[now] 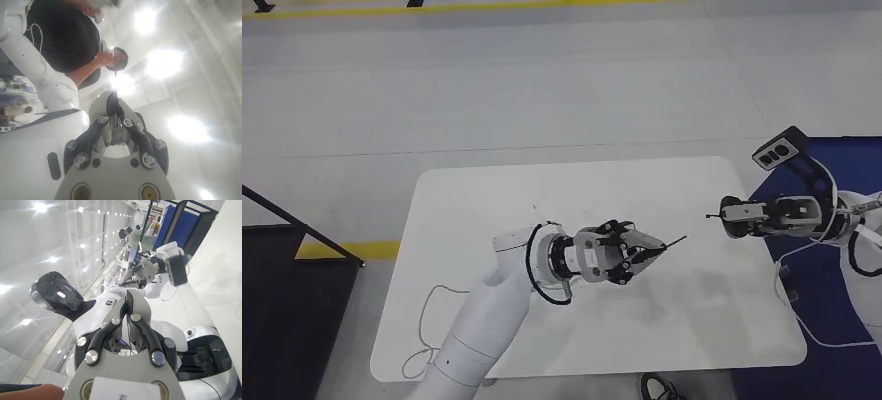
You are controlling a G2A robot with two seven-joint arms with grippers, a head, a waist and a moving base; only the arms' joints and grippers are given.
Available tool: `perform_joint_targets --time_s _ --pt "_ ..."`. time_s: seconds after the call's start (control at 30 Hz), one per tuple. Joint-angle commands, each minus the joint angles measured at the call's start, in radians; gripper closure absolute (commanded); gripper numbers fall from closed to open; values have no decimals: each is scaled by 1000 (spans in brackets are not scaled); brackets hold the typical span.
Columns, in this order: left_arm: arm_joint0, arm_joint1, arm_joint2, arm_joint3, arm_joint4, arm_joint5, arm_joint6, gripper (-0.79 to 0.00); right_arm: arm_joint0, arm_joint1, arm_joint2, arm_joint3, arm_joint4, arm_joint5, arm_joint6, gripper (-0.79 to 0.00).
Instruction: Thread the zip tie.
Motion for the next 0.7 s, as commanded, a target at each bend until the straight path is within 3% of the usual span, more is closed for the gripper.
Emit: perform_joint_targets --time_s 0.0,0.23,0.67 --pt "-16 -2 -9 6 -188 77 120 0 -9 2 7 -10 -32 -26 10 0" --pt "-20 -5 -4 -30 -306 135 297 0 -15 5 22 -7 -44 -28 18 0" --pt "-20 -5 -4 -30 -306 135 297 0 -15 5 22 -7 -44 -28 18 0"
